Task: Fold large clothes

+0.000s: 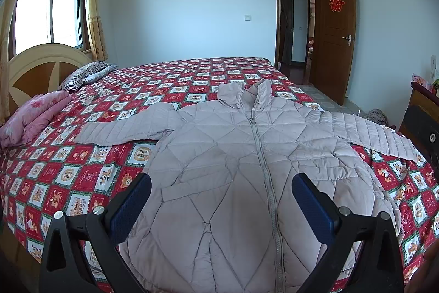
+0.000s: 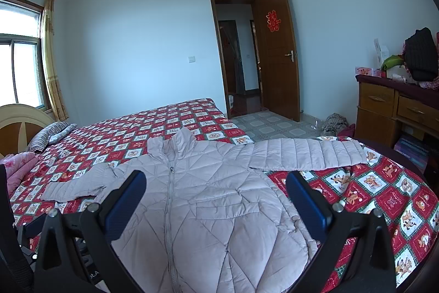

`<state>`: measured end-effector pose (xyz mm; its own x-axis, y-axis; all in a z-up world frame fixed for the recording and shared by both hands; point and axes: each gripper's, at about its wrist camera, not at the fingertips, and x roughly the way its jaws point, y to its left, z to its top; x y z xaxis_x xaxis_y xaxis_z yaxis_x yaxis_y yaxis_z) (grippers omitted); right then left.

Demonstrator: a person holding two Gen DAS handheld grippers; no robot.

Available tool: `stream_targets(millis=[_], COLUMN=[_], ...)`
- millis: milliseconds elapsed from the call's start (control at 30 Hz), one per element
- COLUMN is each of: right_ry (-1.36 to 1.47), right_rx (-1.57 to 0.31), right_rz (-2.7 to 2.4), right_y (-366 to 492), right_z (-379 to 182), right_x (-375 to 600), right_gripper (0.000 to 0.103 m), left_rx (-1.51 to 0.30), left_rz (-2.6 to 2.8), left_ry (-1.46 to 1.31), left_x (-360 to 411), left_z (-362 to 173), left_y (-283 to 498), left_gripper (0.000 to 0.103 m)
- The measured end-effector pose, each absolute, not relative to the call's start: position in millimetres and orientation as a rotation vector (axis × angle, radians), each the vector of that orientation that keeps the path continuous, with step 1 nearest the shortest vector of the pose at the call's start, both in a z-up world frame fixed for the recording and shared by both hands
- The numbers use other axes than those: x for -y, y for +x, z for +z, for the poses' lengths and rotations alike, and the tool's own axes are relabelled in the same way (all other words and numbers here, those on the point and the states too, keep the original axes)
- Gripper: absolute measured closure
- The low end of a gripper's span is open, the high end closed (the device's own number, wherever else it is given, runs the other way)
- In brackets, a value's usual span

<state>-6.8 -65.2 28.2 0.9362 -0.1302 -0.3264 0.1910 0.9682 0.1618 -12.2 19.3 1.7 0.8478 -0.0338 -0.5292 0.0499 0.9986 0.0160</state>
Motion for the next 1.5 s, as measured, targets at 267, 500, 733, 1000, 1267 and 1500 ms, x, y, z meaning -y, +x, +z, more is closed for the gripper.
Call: stream_targets(millis=[267, 500, 733, 1000, 1267, 1500], right_ry=[0.193, 0.190, 0.191, 0.195, 0.202, 0.216], right_rx=[-0.321, -0.321, -0.323, -0.338, -0.380, -0.435], right_rz=[-0.163, -0.163, -0.163, -0.161, -0.158, -0.148], right_y=[-8, -7, -7, -6, 4, 18], right_z=[28, 28, 27, 21, 11, -3], right_x=[63, 62, 63, 62, 65, 69], right_gripper=[0.000, 0.000, 0.000, 0.000, 0.000, 0.000], left_rx=[-0.561, -0.562, -0.565, -0.584, -0.611, -0.649], left_rz=[-0.043, -0.044, -0.046, -0.049, -0.047, -0.051], left_ry=[0.027, 0.026, 0.025, 0.023, 0.022, 0.021], left_x=[-19, -18, -18, -18, -17, -16], left_z=[1, 0, -2, -7, -13, -26], left_y=[-11, -12, -11, -7, -1, 11], left_gripper=[0.001, 0.001, 0.001, 0.001, 0.001, 0.001])
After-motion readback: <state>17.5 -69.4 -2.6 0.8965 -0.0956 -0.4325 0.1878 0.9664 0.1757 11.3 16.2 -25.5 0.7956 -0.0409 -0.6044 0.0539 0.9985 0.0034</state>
